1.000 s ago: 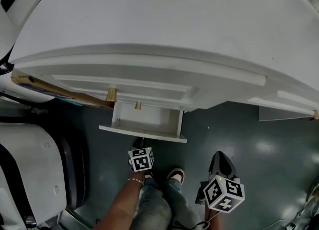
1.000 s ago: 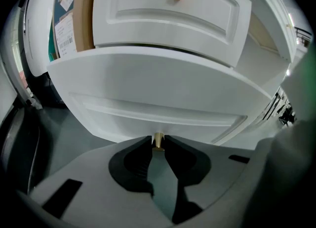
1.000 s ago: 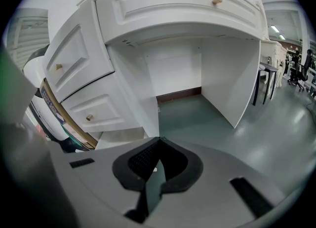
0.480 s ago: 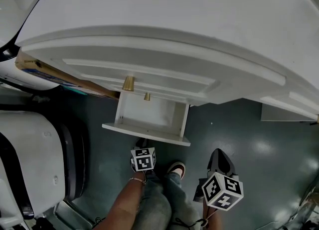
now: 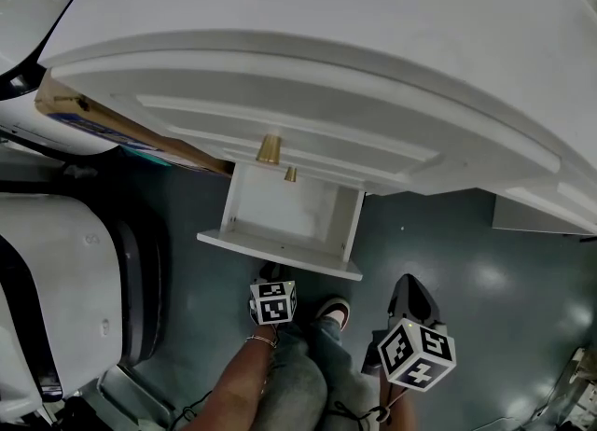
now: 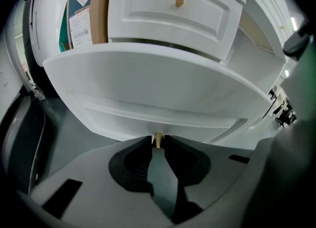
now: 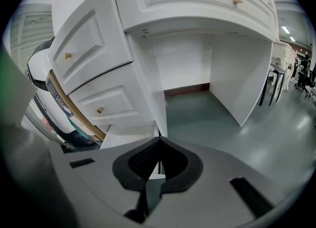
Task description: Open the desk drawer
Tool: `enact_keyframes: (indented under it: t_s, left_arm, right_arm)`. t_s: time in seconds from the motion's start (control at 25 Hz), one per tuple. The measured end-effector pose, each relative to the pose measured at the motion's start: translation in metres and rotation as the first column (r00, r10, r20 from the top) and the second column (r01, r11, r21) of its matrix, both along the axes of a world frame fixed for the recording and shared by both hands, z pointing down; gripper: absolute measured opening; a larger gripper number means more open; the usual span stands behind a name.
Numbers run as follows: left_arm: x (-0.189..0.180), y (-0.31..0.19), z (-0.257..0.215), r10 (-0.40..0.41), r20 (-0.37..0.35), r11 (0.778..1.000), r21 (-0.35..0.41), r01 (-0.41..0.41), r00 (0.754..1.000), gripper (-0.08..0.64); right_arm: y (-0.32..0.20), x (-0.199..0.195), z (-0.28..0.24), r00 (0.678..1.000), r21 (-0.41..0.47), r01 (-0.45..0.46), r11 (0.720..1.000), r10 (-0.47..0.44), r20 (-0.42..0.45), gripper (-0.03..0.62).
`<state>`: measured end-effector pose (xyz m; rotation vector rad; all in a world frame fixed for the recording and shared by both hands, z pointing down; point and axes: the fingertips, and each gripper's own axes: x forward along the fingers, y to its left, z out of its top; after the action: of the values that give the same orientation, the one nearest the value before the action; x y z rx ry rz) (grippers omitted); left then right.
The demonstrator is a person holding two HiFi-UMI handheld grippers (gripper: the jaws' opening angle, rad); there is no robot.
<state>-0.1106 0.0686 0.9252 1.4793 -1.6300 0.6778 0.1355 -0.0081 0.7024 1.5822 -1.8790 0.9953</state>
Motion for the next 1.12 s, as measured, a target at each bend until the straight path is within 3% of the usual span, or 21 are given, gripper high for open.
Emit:
enact_keyframes:
  t_s: [0.44,0.68,0.84,1.12]
  left_arm:
    - [-0.004,0.007,0.001,0.056,-0.031,0.991,-0.124,-0.060,0.998,0.109]
    - [-0.011,0.016,-0.048,0.081,-0.052,0.981,-0.170,-0.088,0.995,0.138]
    - [-0.014,0.015,-0.100,0.103,-0.046,0.983,-0.150,-0.109,0.994,0.138]
    - [-0.010,-0.023,-0.183,0.132,-0.029,0.991,-0.032,-0.133,0.991,0.138]
  right_arm:
    - [-0.002,-0.012,-0.025,1.000,-0.014,0.015,1.000,-0.015,-0.005,0.006]
    - [-0.004,-0.011,-0.069,1.000,-0.029,0.028,0.999,-0.028,-0.014,0.007]
    - [-0.007,-0.016,-0.104,0.999,-0.038,0.048,0.998,-0.048,-0.010,0.006]
    - [-0.018,-0.029,-0.148,0.997,-0.039,0.075,0.996,-0.075,0.010,0.007]
